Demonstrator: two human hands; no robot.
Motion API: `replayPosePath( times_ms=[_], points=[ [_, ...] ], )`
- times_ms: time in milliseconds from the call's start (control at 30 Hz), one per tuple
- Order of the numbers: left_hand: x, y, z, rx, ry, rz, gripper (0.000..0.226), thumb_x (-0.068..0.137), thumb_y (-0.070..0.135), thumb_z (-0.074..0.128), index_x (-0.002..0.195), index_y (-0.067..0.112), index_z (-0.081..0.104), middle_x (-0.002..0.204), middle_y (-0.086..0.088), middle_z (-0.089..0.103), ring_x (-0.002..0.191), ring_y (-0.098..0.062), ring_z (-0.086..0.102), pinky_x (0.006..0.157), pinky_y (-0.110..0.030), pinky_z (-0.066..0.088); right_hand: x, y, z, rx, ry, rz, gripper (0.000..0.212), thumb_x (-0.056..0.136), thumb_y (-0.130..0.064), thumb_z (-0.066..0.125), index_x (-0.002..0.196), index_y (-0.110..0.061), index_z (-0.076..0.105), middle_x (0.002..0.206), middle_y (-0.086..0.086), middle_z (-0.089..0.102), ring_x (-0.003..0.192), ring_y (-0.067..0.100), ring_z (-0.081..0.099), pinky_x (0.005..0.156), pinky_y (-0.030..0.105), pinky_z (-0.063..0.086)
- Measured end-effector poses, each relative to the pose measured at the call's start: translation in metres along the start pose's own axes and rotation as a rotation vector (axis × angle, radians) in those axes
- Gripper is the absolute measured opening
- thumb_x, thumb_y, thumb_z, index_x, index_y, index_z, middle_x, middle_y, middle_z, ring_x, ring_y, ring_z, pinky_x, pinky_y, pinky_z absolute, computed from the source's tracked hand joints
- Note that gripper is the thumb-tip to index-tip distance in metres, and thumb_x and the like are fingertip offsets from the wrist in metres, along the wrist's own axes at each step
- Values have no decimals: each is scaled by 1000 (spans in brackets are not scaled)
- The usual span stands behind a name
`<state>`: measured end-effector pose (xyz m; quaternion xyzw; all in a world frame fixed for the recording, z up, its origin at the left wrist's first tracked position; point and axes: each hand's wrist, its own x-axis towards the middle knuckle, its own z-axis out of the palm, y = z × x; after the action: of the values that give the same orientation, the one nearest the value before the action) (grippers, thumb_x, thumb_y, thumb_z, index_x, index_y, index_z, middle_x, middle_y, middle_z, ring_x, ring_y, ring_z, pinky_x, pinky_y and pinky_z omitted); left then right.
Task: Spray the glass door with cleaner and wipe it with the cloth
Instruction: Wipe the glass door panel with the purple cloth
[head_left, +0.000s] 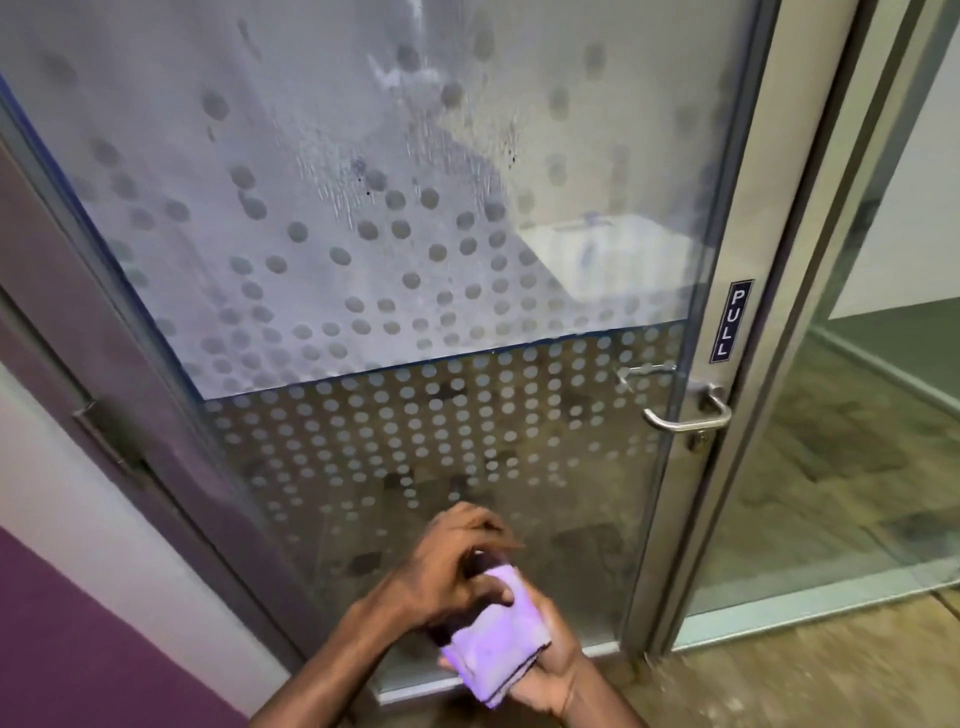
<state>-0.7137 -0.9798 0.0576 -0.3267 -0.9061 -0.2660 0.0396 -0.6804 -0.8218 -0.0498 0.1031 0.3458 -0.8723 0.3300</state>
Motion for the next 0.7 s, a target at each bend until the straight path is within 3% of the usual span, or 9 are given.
replayPosePath(
  times_ms=[100, 167, 233, 267, 333, 400, 533, 633, 700],
  points=[
    [2, -30, -17, 77, 402, -77, 53, 85, 47, 77, 128, 17, 75, 135, -7, 65, 130, -16, 55, 110, -42, 48, 7, -20, 4, 120, 149, -211, 28, 102, -29, 58, 110, -6, 73, 132, 27, 66, 97, 38, 73, 87, 53, 61],
    [2, -55, -46, 188, 690, -166, 55, 88, 45, 72, 135, 16, 70, 143, -13, 58, 138, -24, 50, 118, -41, 42, 21, -51, 1, 251, 178, -414, 48, 93, -55, 61, 98, -9, 74, 97, 13, 76, 70, 20, 71, 64, 33, 62],
    [2, -83, -83, 366, 896, -268, 60, 91, 41, 69, 143, 12, 62, 150, -19, 49, 144, -35, 44, 123, -45, 36, 30, -93, -1, 265, 270, -598, 66, 87, -77, 48, 87, -13, 65, 58, -4, 54, 41, 8, 45, 42, 18, 44],
    [2, -96, -102, 448, 970, -310, 62, 93, 42, 67, 146, 11, 57, 153, -22, 44, 147, -39, 39, 125, -47, 33, 36, -111, -4, 238, 339, -703, 70, 83, -84, 49, 88, -14, 60, 57, -5, 50, 41, 7, 41, 43, 17, 39],
    [2, -119, -135, 571, 1080, -360, 65, 97, 43, 61, 153, 11, 46, 159, -26, 35, 153, -44, 29, 129, -50, 25, 52, -141, -3, 37, 656, -839, 81, 78, -79, 63, 112, -5, 61, 93, 9, 69, 78, 20, 66, 72, 35, 55],
    [4, -142, -160, 657, 1144, -368, 69, 101, 42, 56, 158, 10, 36, 163, -29, 27, 157, -44, 20, 132, -49, 17, 75, -158, -2, -31, 865, -921, 74, 98, -54, 53, 145, 3, 48, 144, 23, 58, 132, 36, 56, 115, 44, 41],
    [15, -174, -187, 738, 1151, -333, 75, 104, 43, 49, 164, 10, 20, 171, -23, 13, 163, -37, 5, 132, -54, 10, 112, -168, 21, -136, 901, -974, 93, 96, -62, 32, 146, 16, 43, 154, 38, 42, 148, 43, 40, 129, 41, 23],
    [26, -192, -192, 764, 1106, -297, 78, 104, 47, 44, 166, 10, 15, 173, -21, 10, 164, -36, 3, 131, -58, 11, 136, -169, 46, -191, 919, -1104, 75, 102, -35, 39, 160, 7, 18, 171, 24, 15, 160, 32, 18, 122, 7, 7],
    [32, -202, -192, 784, 1090, -301, 79, 104, 51, 39, 166, 9, 12, 173, -23, 8, 164, -36, -1, 131, -60, 10, 153, -171, 61, -182, 910, -1110, 78, 100, -36, 39, 160, 8, 15, 171, 25, 10, 160, 32, 14, 118, 6, 4]
  ],
)
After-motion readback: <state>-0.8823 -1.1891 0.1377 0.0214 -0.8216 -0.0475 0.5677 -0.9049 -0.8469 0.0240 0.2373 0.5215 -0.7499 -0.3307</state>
